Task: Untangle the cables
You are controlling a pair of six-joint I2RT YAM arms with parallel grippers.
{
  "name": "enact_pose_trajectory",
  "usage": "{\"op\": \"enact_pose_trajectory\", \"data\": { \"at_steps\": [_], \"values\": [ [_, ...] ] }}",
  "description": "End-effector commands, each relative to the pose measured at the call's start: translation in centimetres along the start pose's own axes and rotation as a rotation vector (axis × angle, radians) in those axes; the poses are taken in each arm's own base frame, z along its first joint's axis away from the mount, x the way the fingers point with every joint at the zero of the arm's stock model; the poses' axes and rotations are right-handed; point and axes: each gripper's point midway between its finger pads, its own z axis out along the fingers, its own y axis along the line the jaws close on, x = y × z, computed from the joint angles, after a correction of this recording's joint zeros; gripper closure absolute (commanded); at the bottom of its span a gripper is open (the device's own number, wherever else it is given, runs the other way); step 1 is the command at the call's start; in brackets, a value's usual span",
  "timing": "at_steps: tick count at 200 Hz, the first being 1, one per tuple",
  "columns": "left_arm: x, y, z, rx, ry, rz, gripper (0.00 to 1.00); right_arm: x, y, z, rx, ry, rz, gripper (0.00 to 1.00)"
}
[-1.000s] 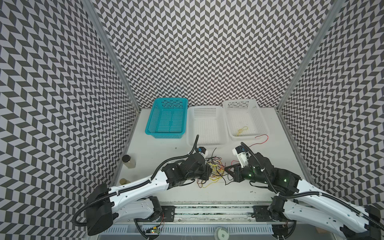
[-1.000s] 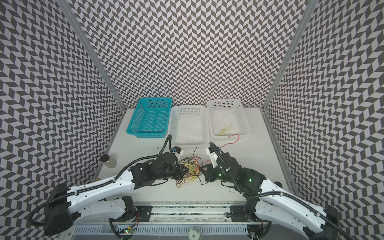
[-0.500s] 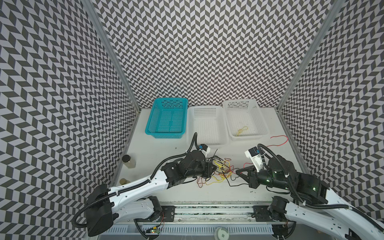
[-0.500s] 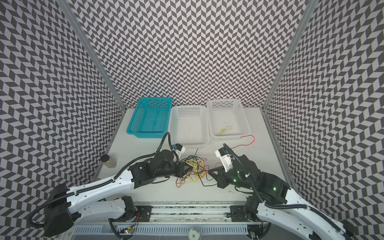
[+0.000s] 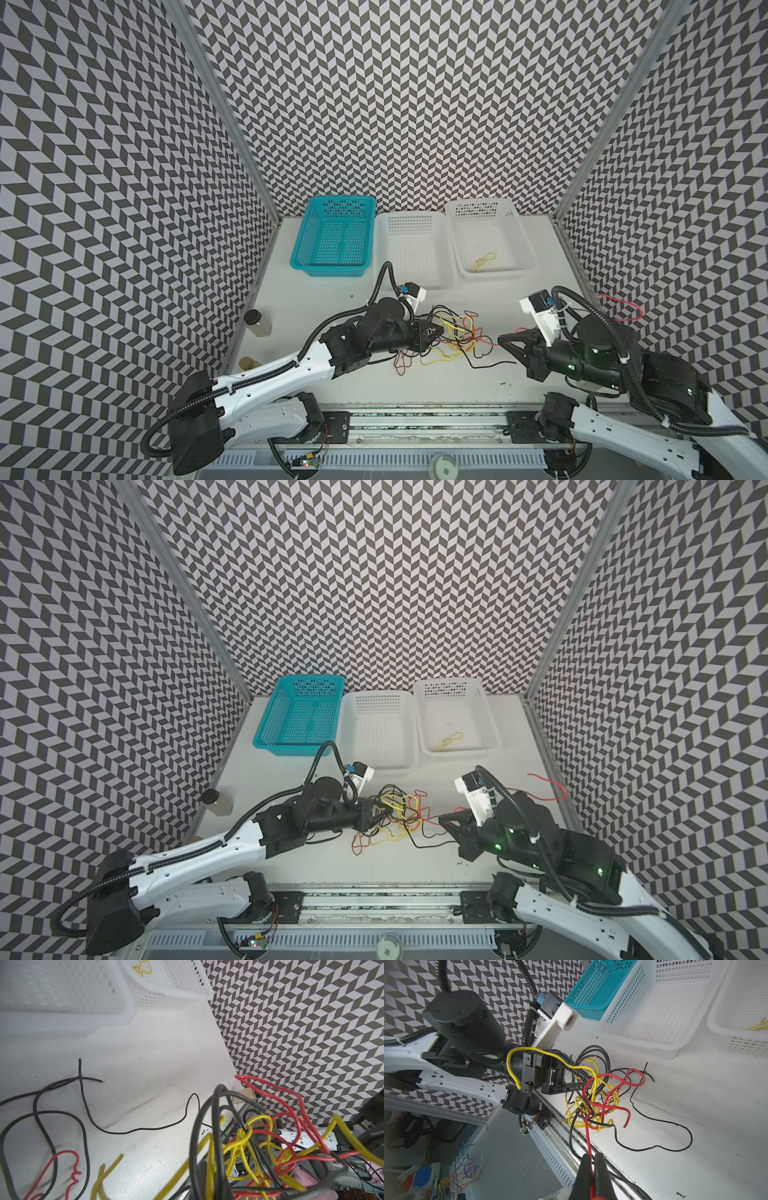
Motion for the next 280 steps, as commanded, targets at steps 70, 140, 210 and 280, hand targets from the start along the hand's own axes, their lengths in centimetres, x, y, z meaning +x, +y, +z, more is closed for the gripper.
{"op": "enact_pose_trajectory", "data": {
  "at_steps": [70,140,210,280],
  "values": [
    [5.1,12.0,-1.3,-0.451,0.106,-0.101,1.0,-4.6,1.3,-3.7,-0.004,-0.166,-0.033,1.0],
    [6.0,12.9,-1.2,-0.495,0.152,-0.085,1.0,-7.2,2.6,-8.1,-0.049,-0.271,-0.054,1.0],
    [6.1,11.2,0.0,-0.407,0.165,-0.099,1.0,-3.7,-0.1,-1.2,0.075,-0.113,-0.034,0.93],
    [5.6,9.5,-0.4,-0.381,0.21,-0.026,1.0,-1.3,1.9,4.3,-0.054,-0.004,-0.124,0.47]
  ]
}}
